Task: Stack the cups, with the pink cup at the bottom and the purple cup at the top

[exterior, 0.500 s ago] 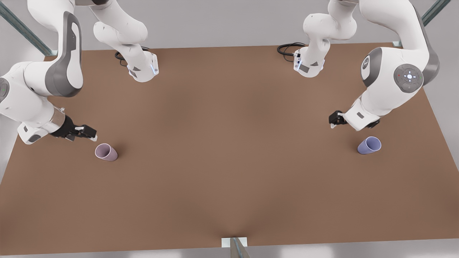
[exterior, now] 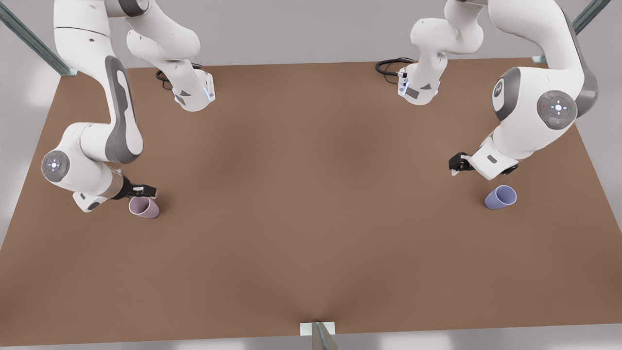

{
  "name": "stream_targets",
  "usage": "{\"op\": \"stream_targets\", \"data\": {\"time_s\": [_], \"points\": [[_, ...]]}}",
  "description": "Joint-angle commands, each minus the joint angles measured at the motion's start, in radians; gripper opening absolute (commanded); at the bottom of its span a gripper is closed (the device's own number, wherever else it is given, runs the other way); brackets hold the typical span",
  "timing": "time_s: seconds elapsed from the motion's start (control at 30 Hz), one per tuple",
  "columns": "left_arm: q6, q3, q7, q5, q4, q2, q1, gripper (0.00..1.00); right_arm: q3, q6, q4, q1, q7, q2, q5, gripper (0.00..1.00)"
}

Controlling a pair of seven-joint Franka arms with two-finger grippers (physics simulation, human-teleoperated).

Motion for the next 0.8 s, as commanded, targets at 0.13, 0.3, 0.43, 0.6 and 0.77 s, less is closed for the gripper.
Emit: {"op": "stream_targets", "data": {"time_s": [0.13, 0.3, 0.43, 0.6, 0.77], "points": [[-0.030, 0.000, -0.005, -0.003, 0.003, 0.006, 0.003, 1.00, -0.005, 0.142, 0.004, -0.141, -0.275, 0.063, -0.005, 1.00], [-0.056, 0.000, 0.012, -0.003, 0.013, 0.010, 0.004, 1.00, -0.001, 0.208, 0.008, -0.179, -0.347, 0.130, -0.005, 1.00], [-0.106, 0.000, -0.003, -0.003, 0.016, 0.015, 0.004, 1.00, 0.046, 0.231, 0.008, -0.172, -0.350, 0.173, -0.005, 1.00], [-0.126, -0.011, -0.006, -0.003, 0.026, 0.021, 0.003, 1.00, 0.038, 0.210, -0.004, -0.186, -0.403, 0.176, -0.008, 1.00], [-0.161, -0.011, -0.005, -0.003, 0.026, 0.030, 0.003, 1.00, 0.034, 0.268, -0.030, -0.207, -0.422, 0.221, -0.008, 1.00]]}}
